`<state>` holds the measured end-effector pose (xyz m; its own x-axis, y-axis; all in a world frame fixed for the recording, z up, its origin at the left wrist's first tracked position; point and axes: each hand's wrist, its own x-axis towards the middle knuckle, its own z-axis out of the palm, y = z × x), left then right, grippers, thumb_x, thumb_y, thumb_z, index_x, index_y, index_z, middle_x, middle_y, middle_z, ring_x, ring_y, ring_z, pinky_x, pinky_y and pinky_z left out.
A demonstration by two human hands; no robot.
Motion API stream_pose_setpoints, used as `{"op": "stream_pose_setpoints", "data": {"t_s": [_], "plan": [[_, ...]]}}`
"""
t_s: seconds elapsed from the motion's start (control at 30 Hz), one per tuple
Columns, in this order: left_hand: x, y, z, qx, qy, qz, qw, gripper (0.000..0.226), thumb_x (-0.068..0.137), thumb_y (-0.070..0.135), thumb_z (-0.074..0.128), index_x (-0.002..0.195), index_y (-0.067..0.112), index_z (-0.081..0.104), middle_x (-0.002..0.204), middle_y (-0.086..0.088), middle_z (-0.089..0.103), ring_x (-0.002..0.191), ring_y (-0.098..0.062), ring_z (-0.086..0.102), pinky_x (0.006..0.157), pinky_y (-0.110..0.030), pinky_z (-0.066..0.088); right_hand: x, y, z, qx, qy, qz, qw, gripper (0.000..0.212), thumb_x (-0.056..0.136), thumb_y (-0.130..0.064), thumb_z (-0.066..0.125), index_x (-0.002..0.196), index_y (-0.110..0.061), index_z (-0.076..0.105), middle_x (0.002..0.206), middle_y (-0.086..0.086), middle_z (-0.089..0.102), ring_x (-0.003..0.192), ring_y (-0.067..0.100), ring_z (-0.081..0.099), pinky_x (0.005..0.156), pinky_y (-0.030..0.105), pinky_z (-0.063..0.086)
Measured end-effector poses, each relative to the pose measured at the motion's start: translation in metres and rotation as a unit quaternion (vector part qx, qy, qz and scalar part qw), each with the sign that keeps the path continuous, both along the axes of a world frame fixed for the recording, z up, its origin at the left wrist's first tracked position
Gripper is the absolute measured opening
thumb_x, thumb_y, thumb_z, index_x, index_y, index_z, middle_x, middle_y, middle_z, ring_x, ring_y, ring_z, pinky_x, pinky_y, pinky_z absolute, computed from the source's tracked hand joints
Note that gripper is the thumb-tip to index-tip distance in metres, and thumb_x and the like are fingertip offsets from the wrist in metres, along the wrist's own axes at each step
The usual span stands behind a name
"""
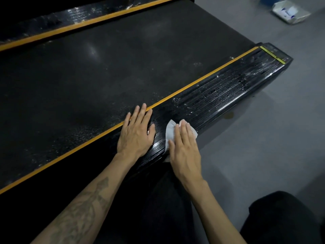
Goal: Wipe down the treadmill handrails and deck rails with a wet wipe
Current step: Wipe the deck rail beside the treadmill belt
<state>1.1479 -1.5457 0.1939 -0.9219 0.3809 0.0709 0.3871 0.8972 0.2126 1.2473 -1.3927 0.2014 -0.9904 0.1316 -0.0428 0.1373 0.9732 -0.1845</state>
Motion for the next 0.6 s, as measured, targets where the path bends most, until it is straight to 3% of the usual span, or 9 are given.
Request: {"op": "stream_pose_setpoints", "data": {"t_s": [0.23, 0.43, 0.6], "plan": [[0.0, 0.0, 0.001, -0.001, -0.002, 0.002, 1.0, 0.061, 0.107, 0.043, 0.03, 0.162, 0.017, 0.026, 0.172, -0.002, 0.012, 0.159, -0.017, 0.006, 0.129, -0.043, 0.01, -0.008, 0.003, -0.002, -0.034, 0.014, 0.024, 0.999, 0.06, 0.113, -0.037, 0.024, 0.163, -0.007, 0.01, 0.171, 0.009, -0.005, 0.158, 0.02, -0.011, 0.129, 0.035, -0.007], [0.0, 0.001, 0.001, 0.002, 0.006, 0.005, 1.0, 0.06, 0.107, 0.041, 0.034, 0.161, 0.016, 0.029, 0.171, -0.003, 0.015, 0.159, -0.018, 0.009, 0.129, -0.044, 0.013, 0.003, -0.002, -0.005, -0.013, 0.012, -0.013, 1.0, 0.061, 0.112, -0.036, 0.015, 0.161, -0.001, 0.009, 0.17, 0.016, -0.005, 0.158, 0.024, -0.01, 0.129, 0.036, -0.004], [0.0, 0.002, -0.001, 0.007, 0.007, 0.005, 1.0, 0.06, 0.107, 0.042, 0.033, 0.161, 0.016, 0.03, 0.171, -0.003, 0.016, 0.159, -0.019, 0.011, 0.129, -0.045, 0.014, -0.014, 0.016, -0.002, -0.03, 0.017, 0.02, 0.999, 0.06, 0.113, -0.037, 0.027, 0.162, -0.006, 0.017, 0.171, 0.011, 0.003, 0.159, 0.021, -0.004, 0.129, 0.038, 0.003]]}}
